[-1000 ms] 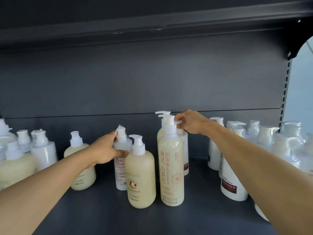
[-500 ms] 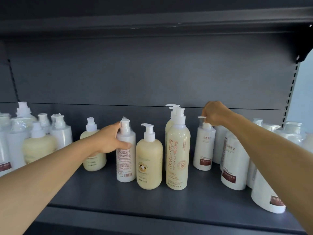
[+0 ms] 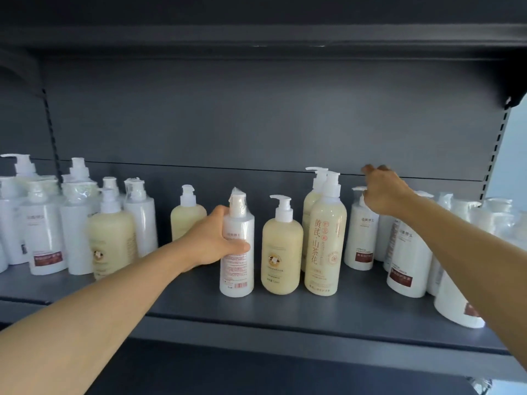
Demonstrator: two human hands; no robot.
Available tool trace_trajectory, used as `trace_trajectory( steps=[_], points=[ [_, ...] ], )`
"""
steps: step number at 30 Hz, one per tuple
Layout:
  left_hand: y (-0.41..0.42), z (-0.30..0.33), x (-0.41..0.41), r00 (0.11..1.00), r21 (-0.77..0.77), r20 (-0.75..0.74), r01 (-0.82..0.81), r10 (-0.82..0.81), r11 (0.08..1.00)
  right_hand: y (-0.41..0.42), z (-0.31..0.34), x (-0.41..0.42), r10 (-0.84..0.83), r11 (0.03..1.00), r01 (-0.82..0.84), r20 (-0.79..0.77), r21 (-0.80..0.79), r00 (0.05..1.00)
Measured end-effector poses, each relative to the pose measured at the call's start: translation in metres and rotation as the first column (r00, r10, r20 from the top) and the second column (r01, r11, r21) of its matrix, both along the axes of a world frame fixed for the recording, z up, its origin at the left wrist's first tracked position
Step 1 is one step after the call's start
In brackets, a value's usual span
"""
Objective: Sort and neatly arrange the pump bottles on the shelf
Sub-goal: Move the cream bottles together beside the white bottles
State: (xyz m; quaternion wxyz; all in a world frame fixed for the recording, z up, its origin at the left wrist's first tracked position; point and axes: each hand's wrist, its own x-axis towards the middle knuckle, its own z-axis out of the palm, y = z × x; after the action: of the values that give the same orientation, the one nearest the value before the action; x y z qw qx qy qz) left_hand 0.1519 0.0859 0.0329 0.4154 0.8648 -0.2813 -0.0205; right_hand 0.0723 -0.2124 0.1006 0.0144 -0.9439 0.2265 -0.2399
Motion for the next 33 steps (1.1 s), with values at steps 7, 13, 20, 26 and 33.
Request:
trace_trajectory(
  steps=[7,13,20,26,33],
  points=[
    [0.002,-0.016,-0.012,0.999,-0.084,-0.008,-0.048,0.047,0.995,0.046,-0.011,-0.054,0.018,0.998,-0.021,0.043,0.061,0.999],
    [-0.009,-0.011,-0.053,0.995,-0.088,0.039,0.092,-0.089,0.992,0.050,-0.020,-0.102,-0.062,0.993,0.061,0.006,0.105,0.998],
    [-0.076,0.005,-0.102,0.965,-0.103,0.053,0.262,-0.258,0.959,0.030,-0.016,-0.153,-0.076,0.996,0.077,-0.028,0.045,0.997],
    [-0.153,-0.001,-0.118,0.970,-0.042,0.035,0.243,-0.241,0.969,-0.004,-0.010,-0.174,-0.030,1.000,0.029,-0.008,-0.009,1.000],
    [-0.215,-0.013,-0.104,0.998,-0.038,0.023,0.067,-0.066,0.997,-0.043,-0.005,-0.165,0.078,0.995,-0.078,-0.005,-0.059,0.997]
  ],
)
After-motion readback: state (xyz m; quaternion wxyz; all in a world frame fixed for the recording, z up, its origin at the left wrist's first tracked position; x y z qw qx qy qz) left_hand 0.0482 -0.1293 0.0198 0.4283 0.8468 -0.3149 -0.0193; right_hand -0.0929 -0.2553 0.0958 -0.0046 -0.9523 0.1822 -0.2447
